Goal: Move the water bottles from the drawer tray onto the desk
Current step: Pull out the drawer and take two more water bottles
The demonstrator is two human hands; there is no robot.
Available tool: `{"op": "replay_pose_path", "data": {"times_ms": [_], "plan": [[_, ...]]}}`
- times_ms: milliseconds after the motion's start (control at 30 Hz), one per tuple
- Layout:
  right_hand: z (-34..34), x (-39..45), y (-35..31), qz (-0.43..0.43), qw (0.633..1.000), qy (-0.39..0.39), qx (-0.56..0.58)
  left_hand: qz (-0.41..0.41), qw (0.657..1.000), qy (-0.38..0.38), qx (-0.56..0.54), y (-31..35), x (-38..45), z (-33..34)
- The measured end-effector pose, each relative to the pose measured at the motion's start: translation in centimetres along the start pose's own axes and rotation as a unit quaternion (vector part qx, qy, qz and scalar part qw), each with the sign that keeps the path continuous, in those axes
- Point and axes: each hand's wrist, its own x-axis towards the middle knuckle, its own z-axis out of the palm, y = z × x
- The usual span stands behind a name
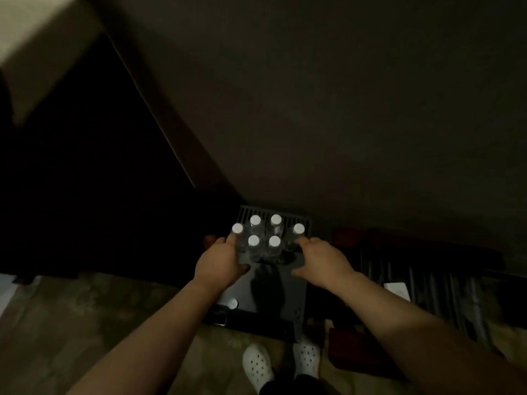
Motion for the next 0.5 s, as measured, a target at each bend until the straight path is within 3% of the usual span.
{"op": "replay_pose_path", "data": {"times_ms": [333,500], "plan": [[12.0,9.6,2.9,0.047,0.998,0.019,0.039,-0.057,0.985,0.018,-0.16,-3.9,5.7,13.2],[15.4,12.5,3.6,0.072,0.993,0.041,0.085,-0.07,0.967,0.064,-0.235,-3.9,7.6,16.3]]}}
